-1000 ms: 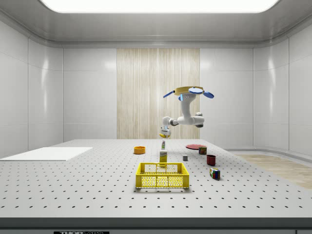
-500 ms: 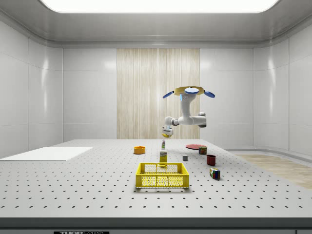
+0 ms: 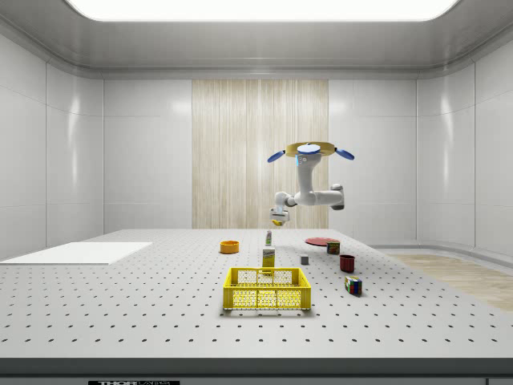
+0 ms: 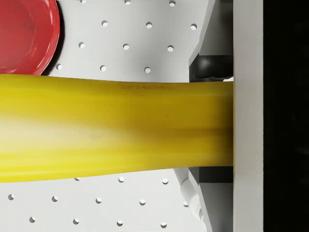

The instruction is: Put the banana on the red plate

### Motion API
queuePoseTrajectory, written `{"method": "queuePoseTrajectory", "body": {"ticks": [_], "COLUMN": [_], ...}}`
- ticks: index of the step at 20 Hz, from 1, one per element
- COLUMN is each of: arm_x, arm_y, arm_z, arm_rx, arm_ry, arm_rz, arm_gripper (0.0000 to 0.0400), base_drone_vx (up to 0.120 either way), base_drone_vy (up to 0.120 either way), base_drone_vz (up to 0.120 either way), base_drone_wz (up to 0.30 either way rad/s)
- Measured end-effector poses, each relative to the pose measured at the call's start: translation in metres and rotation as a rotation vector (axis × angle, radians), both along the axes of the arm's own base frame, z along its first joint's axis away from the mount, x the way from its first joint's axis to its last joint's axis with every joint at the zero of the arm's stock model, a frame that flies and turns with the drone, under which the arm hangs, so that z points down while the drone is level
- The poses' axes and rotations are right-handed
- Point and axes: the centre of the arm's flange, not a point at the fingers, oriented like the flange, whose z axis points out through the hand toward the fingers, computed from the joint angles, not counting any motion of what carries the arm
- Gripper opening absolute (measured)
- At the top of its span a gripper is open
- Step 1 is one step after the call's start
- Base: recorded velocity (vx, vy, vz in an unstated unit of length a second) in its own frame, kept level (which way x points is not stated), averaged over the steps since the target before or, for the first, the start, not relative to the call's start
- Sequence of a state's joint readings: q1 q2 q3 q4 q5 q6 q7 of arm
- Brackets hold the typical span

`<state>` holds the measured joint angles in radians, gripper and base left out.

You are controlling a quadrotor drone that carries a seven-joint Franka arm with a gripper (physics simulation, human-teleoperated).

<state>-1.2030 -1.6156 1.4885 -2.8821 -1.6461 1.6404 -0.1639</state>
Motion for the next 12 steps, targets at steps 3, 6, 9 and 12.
{"method": "queuePoseTrajectory", "body": {"ticks": [3, 6, 9, 12], "arm_x": [0.0, 0.0, 0.0, 0.0], "arm_y": [0.0, -0.0001, -0.0001, -0.0001], "arm_z": [0.0, 0.0, 0.0, 0.0], "arm_rx": [0.0, 0.0, 0.0, 0.0], "arm_ry": [-0.001, -0.001, -0.002, -0.002], "arm_rz": [-0.09, -0.18, -0.27, -0.359], "arm_gripper": [0.02, 0.02, 0.02, 0.02], "base_drone_vx": [0.0, 0.0, 0.0, 0.0], "base_drone_vy": [0.0, 0.0, 0.0, 0.0], "base_drone_vz": [0.0, 0.0, 0.0, 0.0], "base_drone_wz": [-0.3, -0.3, -0.3, -0.3]}}
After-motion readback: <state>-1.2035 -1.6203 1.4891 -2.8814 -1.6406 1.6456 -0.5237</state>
